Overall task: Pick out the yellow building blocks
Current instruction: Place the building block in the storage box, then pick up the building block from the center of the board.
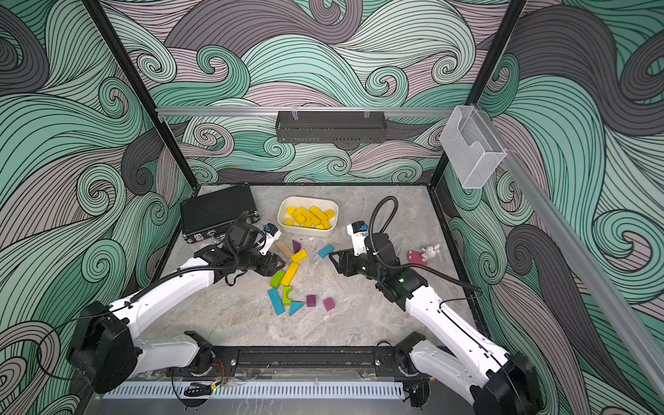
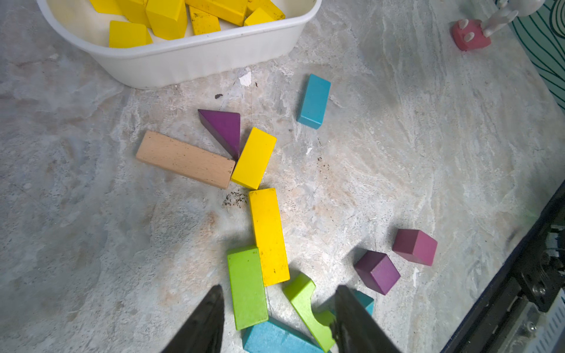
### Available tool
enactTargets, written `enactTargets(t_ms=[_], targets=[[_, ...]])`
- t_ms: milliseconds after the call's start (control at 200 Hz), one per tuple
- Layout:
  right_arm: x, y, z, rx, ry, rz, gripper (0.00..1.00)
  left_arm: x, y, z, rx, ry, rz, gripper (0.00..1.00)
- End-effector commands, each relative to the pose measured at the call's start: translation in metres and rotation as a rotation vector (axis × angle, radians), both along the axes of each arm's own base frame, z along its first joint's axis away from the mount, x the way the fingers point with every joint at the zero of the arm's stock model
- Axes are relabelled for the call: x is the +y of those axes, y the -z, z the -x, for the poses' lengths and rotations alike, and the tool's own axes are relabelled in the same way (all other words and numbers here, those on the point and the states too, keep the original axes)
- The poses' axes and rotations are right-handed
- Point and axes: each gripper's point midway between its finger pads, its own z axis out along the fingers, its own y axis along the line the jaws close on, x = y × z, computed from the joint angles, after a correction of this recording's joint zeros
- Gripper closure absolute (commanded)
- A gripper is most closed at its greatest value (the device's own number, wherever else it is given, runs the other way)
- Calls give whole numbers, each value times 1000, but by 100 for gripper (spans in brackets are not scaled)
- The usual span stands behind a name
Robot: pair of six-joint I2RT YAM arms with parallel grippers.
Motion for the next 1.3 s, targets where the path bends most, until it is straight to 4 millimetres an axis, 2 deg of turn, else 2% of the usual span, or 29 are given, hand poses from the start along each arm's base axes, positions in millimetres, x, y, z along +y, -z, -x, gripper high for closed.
enactTargets(t_ms=[0, 250, 305, 620, 630, 645, 660, 906, 1081, 1091, 1111, 1296], targets=[[15, -14, 5, -46, -77, -32, 34, 0, -4, 8, 5, 18, 2, 43], [33, -18, 3, -28, -132, -17, 25, -6, 2, 15, 20, 81, 8, 43], [34, -18, 1, -13, -126, -10, 18, -7, 5, 14, 25, 84, 8, 43], [48, -9, -15, 59, -135, 27, 12, -13, 10, 5, 48, 98, -12, 43], [49, -8, -16, 63, -135, 29, 11, -13, 11, 5, 48, 98, -13, 43], [50, -7, -16, 66, -138, 31, 2, -13, 11, 5, 49, 99, -13, 43], [50, -7, -17, 68, -139, 33, 1, -13, 11, 4, 48, 99, -15, 43], [54, -7, -25, 39, -144, 47, 1, -18, 17, -2, 78, 104, -29, 42], [54, -3, -22, 24, -168, 56, 1, -20, 22, 0, 101, 109, -24, 42], [54, -3, -22, 22, -169, 56, 1, -20, 29, 1, 123, 108, -35, 42], [54, -1, -21, 24, -169, 57, 2, -20, 33, 2, 134, 109, -39, 42], [55, 9, -21, 38, -173, 49, 4, -21, 40, 4, 172, 107, -60, 43]])
